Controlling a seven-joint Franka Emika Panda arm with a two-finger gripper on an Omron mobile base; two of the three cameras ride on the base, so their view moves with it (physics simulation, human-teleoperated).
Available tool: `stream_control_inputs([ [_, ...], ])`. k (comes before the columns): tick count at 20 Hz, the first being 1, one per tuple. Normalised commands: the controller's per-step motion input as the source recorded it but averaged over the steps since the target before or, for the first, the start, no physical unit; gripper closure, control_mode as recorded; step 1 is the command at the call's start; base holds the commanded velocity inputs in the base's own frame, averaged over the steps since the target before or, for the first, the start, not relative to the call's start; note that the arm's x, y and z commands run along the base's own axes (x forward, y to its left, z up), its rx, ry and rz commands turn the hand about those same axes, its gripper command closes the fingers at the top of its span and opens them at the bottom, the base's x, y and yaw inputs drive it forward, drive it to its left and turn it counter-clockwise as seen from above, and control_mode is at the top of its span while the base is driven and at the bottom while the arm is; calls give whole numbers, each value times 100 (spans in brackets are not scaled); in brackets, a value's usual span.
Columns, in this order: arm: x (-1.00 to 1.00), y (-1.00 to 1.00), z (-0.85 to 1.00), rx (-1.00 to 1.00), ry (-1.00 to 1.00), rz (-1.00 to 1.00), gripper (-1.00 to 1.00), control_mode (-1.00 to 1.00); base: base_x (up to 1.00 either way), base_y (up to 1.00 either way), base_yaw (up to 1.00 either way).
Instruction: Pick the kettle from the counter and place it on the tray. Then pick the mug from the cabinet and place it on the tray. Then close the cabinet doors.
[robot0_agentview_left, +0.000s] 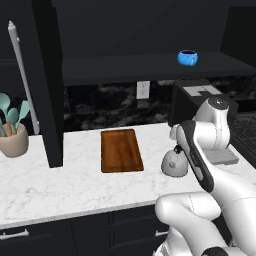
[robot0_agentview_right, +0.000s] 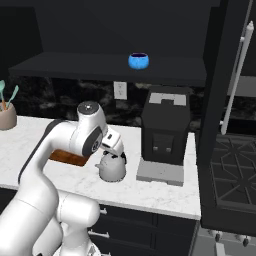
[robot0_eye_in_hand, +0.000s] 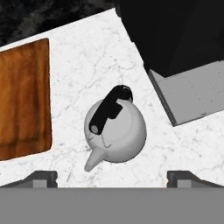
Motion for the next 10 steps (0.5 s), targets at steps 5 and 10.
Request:
stream_control_inputs([
  [5, 22, 0, -9, 0, 7, -11, -100, -100, 0, 0, 0],
  [10, 23, 0, -21, 0, 6, -9, -100, -100, 0, 0, 0],
])
